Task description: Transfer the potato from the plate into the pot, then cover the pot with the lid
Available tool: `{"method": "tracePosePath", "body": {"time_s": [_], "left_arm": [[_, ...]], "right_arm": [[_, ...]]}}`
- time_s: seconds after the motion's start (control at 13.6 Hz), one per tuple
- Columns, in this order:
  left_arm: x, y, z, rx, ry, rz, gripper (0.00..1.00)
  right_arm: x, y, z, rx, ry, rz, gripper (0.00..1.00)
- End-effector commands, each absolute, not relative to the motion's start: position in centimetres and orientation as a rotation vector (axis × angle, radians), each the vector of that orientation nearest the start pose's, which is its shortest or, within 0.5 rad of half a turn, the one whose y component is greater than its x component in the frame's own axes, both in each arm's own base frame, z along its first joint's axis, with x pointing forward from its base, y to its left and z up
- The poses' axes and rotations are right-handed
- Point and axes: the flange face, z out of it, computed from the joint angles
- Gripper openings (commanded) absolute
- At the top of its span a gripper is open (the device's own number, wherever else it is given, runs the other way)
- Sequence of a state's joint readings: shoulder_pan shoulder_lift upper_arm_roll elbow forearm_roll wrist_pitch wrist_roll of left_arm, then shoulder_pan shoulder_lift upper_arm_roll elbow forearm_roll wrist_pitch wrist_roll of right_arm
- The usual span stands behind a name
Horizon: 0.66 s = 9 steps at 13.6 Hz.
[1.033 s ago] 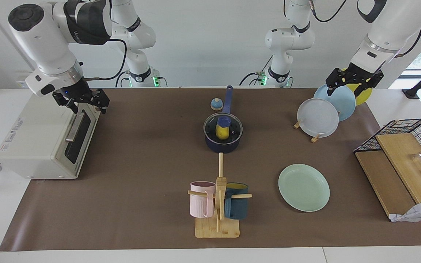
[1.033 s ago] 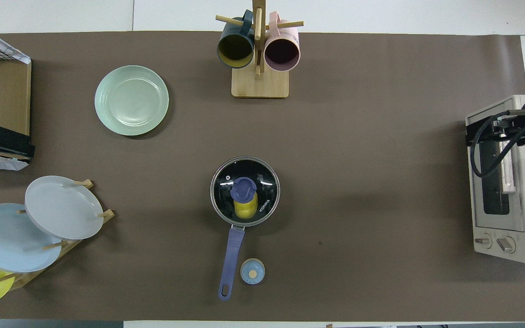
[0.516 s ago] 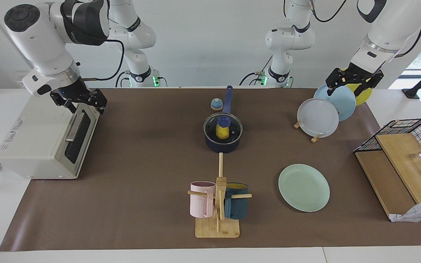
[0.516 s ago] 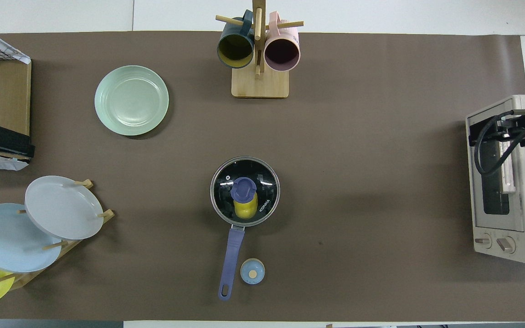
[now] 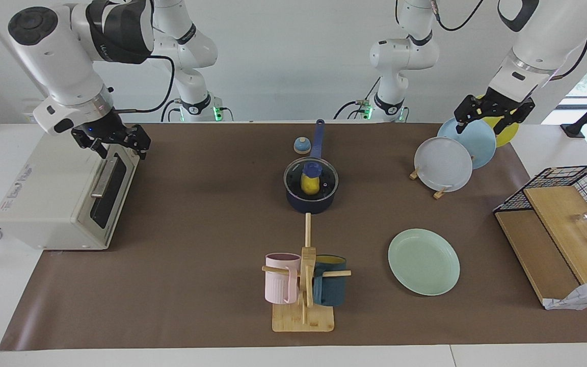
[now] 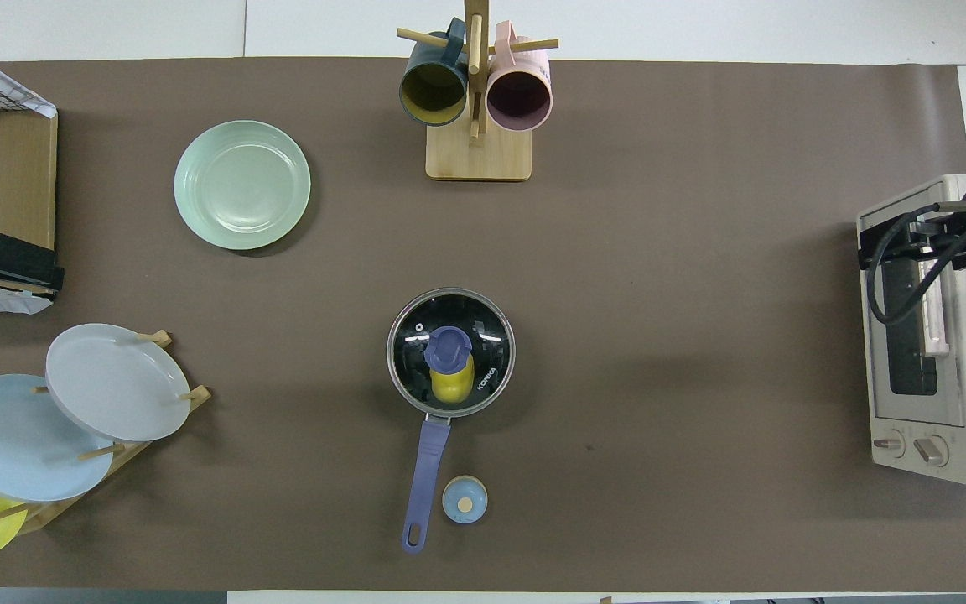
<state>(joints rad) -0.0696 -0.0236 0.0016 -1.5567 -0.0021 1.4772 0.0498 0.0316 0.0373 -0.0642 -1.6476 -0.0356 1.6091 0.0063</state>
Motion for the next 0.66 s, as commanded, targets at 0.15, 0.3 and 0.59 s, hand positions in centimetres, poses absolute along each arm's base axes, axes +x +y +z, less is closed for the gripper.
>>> {"method": "tracePosePath", "body": {"time_s": [0.15,0.3,0.59], "left_arm": [[52.87,-3.25,63.72,-3.119,0.183,0.074,1.0],[52.87,-3.25,63.72,-3.119,0.183,0.074,1.0],[52.87,-3.25,63.72,-3.119,0.183,0.074,1.0]], "right_arm": [[56.93,-2.03,57.38,-3.173,0.024,0.147,1.0],[57.06,-1.88,57.17,-3.175,0.019,0.164,1.0],[57.24,-2.03,57.4,-3.181,0.015,0.173,1.0]]}}
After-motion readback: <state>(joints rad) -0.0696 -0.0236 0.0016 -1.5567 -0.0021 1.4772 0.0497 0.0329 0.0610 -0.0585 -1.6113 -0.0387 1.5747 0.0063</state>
